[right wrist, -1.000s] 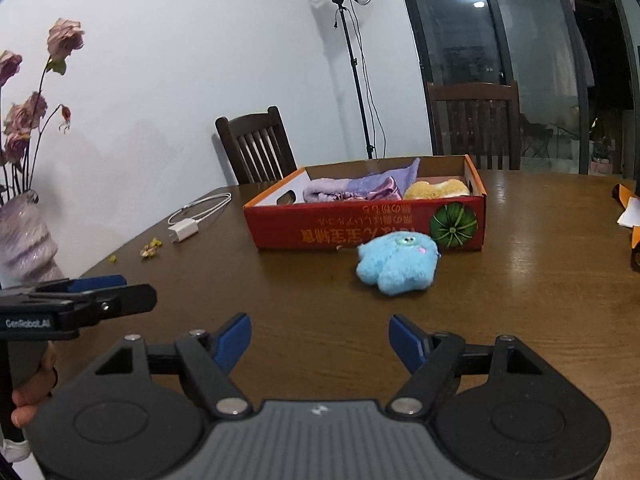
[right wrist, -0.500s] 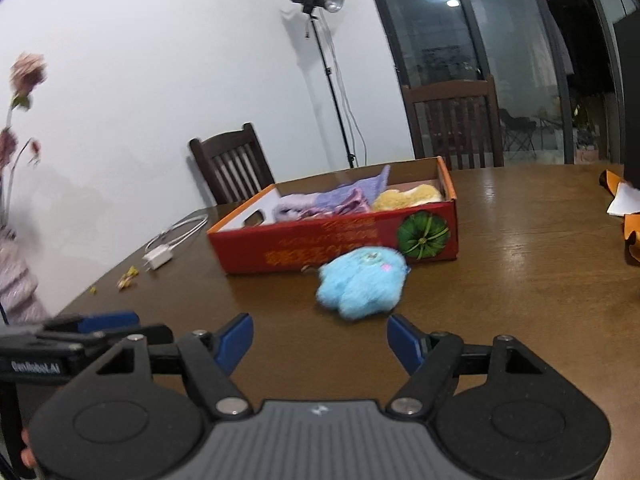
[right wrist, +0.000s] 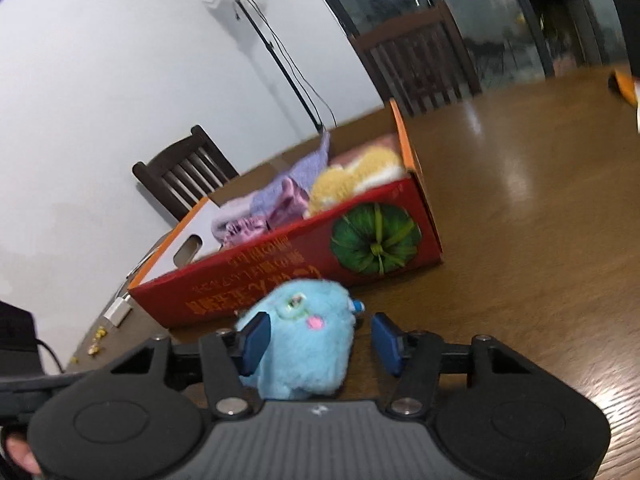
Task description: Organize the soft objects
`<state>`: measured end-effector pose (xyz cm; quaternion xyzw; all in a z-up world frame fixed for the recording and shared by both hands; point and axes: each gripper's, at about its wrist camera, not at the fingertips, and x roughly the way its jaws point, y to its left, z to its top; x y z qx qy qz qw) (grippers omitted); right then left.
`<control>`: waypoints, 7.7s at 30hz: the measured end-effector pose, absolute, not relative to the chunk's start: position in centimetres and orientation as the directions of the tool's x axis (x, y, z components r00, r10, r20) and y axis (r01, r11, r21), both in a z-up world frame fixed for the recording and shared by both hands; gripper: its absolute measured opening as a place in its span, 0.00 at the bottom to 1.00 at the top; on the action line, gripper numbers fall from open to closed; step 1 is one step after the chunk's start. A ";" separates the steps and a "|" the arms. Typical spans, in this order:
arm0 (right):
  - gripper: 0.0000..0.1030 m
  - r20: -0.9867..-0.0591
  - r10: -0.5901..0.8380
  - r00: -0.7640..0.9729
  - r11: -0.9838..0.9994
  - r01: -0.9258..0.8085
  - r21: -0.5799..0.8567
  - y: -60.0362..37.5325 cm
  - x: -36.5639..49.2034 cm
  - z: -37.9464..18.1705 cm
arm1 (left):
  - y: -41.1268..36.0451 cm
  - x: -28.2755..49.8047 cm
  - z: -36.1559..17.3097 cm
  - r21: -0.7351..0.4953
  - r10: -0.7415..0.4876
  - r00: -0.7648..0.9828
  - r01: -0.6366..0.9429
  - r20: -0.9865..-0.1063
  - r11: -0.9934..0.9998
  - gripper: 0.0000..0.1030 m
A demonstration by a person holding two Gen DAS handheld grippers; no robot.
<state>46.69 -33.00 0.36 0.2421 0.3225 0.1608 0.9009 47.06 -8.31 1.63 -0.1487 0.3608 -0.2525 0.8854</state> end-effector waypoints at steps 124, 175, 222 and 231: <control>0.50 -0.582 0.258 0.771 0.963 -0.254 0.089 -24.7 57.1 15.4 | 2.0 49.4 16.8 -0.062 -0.268 0.883 0.265 -0.386 0.962 0.95; 1.00 -0.156 0.192 0.969 0.981 -0.196 -0.005 -23.8 7.7 8.3 | 1.1 4.5 9.3 -0.057 -0.144 0.981 0.138 -0.130 0.989 1.00; 1.00 -0.220 0.212 0.952 0.976 -0.192 0.107 -23.5 7.1 5.0 | 1.0 4.5 8.1 -0.031 -0.121 0.981 0.118 -0.152 0.993 1.00; 1.00 -0.213 0.208 0.955 0.976 -0.189 0.109 -23.7 7.1 5.0 | 0.9 4.5 8.0 -0.028 -0.118 0.981 0.115 -0.152 0.993 1.00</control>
